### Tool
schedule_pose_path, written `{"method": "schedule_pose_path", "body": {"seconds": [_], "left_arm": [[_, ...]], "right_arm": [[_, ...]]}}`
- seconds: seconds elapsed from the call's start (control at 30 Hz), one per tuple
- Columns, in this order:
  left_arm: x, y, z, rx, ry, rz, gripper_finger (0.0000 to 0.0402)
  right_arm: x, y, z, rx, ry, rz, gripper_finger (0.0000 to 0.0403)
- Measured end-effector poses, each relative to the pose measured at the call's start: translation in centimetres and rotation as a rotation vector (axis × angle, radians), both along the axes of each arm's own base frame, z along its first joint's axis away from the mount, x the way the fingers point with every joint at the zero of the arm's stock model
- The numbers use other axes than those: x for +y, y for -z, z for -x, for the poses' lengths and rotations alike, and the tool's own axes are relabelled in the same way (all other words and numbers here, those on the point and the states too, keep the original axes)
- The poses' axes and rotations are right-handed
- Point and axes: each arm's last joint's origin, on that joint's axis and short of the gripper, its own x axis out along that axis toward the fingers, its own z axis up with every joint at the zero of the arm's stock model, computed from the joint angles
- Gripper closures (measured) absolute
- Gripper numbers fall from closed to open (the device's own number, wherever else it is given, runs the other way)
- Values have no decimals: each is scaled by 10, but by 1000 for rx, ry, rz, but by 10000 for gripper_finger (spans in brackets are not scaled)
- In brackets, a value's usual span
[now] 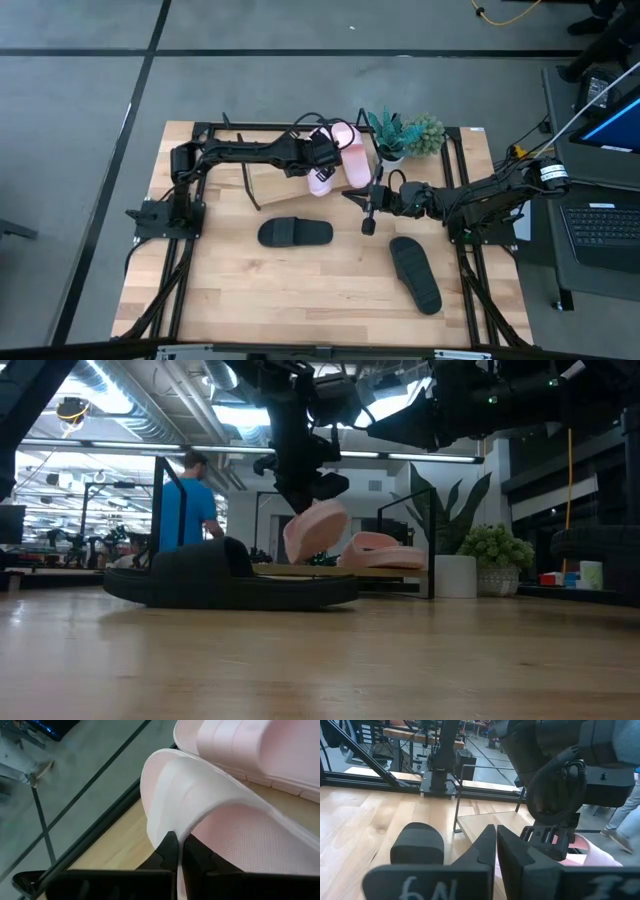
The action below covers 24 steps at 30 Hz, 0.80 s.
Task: Pick and place slides into the shelf
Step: Put the pink slide on the shelf
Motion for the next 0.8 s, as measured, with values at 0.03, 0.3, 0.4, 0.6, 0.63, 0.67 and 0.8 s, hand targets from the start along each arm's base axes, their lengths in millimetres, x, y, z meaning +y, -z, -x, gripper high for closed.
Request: {"method": "schedule_pose_path", "body": {"seconds": [0.03,0.3,0.4,0.6,0.63,0.67,0.8], "left_arm": [[0,0,0,0,0,0,401],[4,6,-1,14,-12,-7,401],[7,9,-3,10,-18,-8,401],[10,16,-6,12,-24,-8,401],[11,15,-5,12,-26,-8,401],[12,17,-6,17,-28,-8,401],[13,21,-7,22,-32,-9,400]], "right_arm": [[0,0,0,0,0,0,384],[0,0,0,0,-1,0,384],[0,0,0,0,-1,0,384],[0,0,0,0,-2,1,384],[0,0,0,2,-2,1,384],[0,0,0,5,-2,1,384],[0,0,0,5,-2,2,384]]}}
